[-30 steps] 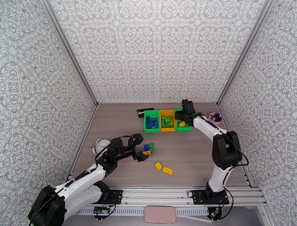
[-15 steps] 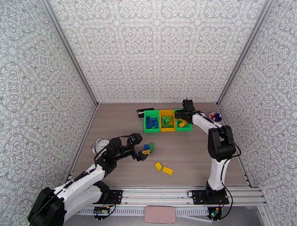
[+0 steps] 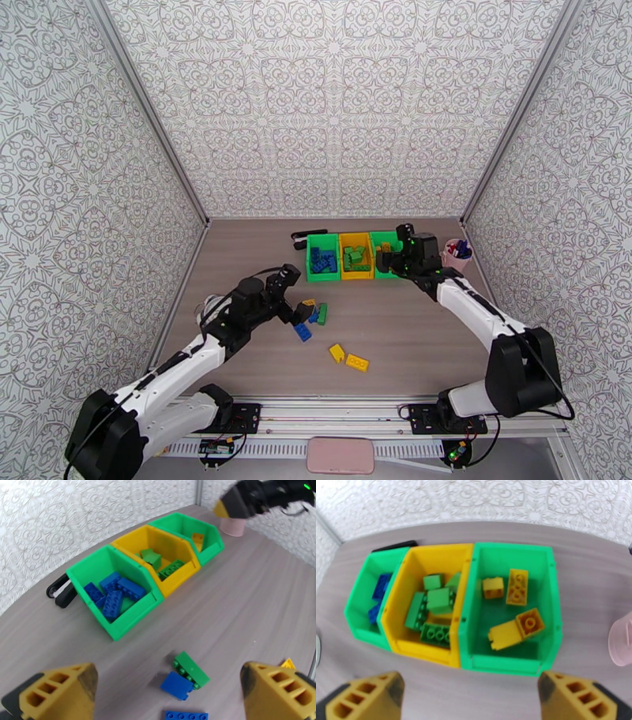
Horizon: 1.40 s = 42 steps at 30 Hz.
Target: Sort the legos into containers by color
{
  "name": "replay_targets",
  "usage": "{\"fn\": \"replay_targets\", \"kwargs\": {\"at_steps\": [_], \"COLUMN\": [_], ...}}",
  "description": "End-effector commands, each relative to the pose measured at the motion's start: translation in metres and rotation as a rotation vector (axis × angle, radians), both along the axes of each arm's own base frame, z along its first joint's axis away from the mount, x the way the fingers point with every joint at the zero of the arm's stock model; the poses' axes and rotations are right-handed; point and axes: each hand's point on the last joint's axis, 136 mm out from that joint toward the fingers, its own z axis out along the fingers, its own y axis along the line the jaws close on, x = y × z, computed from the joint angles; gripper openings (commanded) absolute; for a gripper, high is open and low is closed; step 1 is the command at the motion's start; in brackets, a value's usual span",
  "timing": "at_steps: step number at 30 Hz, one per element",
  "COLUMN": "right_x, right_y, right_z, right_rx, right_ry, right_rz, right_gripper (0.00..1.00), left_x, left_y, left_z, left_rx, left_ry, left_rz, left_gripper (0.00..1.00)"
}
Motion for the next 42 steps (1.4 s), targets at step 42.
{"fn": "replay_targets", "kwargs": {"at_steps": [42], "right_x": [-0.091], "right_y": [0.005], "right_z": [0.005], "right_rx": [0.055], "right_ry": [0.003], "right_rz": [0.122], "right_gripper": [0.94], "left_x": [0.006], "left_y": [-0.046], "left_z": [-0.180], "left_rx": [0.355], "left_ry": [0.831], "left_rz": [0.411], "left_gripper": [0.62]}}
